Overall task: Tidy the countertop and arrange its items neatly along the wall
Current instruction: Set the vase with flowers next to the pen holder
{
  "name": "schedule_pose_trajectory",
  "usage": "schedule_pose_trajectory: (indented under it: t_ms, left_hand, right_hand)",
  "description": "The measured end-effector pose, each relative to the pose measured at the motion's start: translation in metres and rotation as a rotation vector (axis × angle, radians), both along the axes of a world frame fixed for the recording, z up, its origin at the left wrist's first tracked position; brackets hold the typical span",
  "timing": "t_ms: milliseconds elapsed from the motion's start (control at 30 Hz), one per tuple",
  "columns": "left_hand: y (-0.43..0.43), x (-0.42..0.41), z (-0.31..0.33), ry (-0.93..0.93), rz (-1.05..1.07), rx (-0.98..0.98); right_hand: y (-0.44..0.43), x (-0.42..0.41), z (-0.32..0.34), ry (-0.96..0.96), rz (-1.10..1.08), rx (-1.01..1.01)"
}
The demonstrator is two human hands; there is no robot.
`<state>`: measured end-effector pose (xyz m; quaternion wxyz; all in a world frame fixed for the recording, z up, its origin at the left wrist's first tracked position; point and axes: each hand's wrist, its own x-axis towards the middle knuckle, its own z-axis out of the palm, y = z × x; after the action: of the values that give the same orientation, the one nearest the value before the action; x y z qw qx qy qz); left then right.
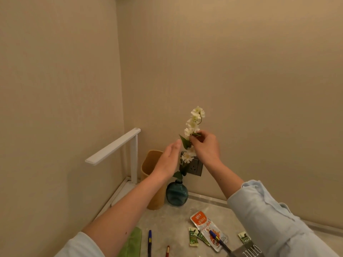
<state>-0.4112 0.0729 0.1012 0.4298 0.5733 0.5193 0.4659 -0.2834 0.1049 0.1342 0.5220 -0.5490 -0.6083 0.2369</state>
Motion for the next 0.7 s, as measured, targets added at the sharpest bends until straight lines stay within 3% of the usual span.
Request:
schedule_pose_trajectory:
  t_ms: [700]
  left_hand:
    - [0.022, 0.005, -0.072, -0.093, 0.001, -0.187]
  right_hand:
    - [0.045, -0.006, -0.053, -0.162, 0.048, -0.131]
